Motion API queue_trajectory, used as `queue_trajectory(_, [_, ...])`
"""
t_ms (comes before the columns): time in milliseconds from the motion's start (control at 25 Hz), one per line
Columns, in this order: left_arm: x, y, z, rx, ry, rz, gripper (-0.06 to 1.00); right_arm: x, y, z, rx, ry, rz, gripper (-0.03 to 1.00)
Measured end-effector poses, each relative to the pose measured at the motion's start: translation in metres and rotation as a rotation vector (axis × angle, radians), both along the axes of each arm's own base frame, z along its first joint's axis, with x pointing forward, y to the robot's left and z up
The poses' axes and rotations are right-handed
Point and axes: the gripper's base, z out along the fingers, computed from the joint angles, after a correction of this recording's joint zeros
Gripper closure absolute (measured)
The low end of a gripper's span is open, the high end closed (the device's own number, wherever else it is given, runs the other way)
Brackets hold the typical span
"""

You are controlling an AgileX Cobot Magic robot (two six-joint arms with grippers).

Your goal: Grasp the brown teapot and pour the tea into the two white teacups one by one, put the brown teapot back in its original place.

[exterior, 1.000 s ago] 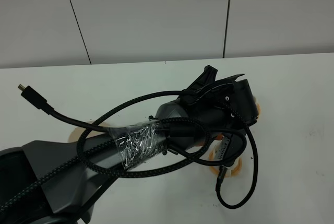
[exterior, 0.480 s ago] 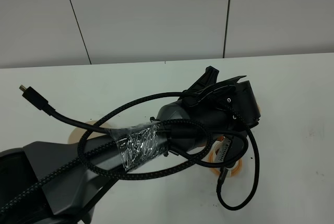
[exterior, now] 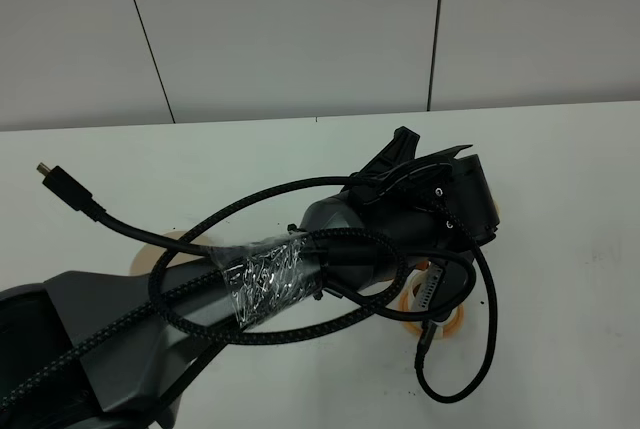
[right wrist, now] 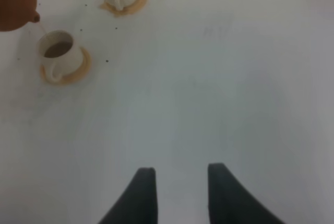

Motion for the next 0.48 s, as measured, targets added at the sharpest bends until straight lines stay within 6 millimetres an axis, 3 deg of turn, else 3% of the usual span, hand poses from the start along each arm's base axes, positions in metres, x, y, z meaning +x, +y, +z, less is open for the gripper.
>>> queue_trajectory(480, [-0.0011,0.0000,-0.0010,-0.013,0.011,0.014,0.78,0.0000,0.0000,0.0000,0.000,0.000,0.000,0.73])
